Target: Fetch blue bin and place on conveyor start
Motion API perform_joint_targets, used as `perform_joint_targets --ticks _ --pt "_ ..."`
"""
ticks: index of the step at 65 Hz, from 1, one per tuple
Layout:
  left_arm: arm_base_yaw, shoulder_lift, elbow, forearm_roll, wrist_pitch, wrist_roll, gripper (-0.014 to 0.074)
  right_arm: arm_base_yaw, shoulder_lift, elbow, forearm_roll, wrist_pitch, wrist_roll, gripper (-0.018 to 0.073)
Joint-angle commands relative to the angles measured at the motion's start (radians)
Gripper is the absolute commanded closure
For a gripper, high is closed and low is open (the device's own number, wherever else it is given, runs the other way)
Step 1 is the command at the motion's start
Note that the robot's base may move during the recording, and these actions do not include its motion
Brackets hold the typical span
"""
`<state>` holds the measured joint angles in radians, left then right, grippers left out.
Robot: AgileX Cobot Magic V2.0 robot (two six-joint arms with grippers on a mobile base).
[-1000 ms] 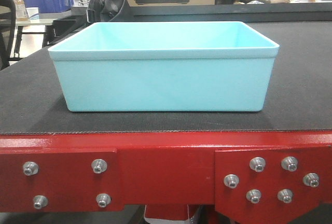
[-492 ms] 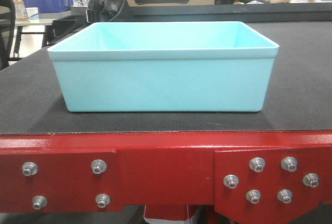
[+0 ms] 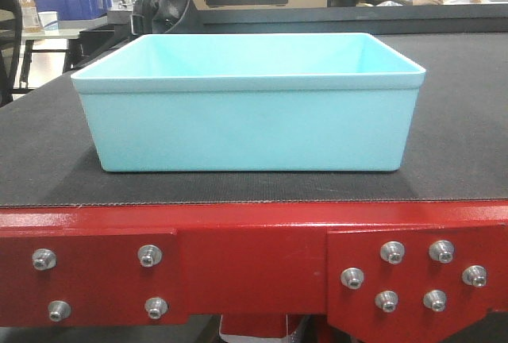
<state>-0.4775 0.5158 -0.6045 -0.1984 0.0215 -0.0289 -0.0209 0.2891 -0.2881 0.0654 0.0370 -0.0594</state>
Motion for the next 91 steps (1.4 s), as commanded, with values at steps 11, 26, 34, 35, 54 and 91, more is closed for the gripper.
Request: perform_joint_targets --ticks 11,26,34,35,54,91 --pt "-0.005 -0.004 0.000 0.002 -0.011 0.003 0.0707 -0.018 -0.170 0.184 0.005 -0.019 -0.021 0.0720" --pt "-0.005 -0.004 0.000 0.002 -0.011 0.003 0.0707 -0.018 -0.289 0.288 -0.007 -0.037 -0.021 0.0720" --pt "-0.005 -0.004 0.000 0.002 -0.010 0.003 0.0707 -0.018 -0.289 0.288 -0.007 -0.046 -0.021 0.0720" --pt "-0.005 -0.004 0.000 0.002 -0.010 0.003 0.0707 -0.018 -0.289 0.288 -0.007 -0.046 -0.021 0.0720" --pt "-0.005 -0.004 0.000 0.002 -0.010 0.003 0.0707 -0.018 -0.289 0.288 -0.007 -0.046 -0.021 0.0720" --pt "0.098 -0.020 0.055 0.156 -0.057 0.003 0.0707 -0.018 -0.289 0.288 -0.007 -0.046 -0.021 0.0720"
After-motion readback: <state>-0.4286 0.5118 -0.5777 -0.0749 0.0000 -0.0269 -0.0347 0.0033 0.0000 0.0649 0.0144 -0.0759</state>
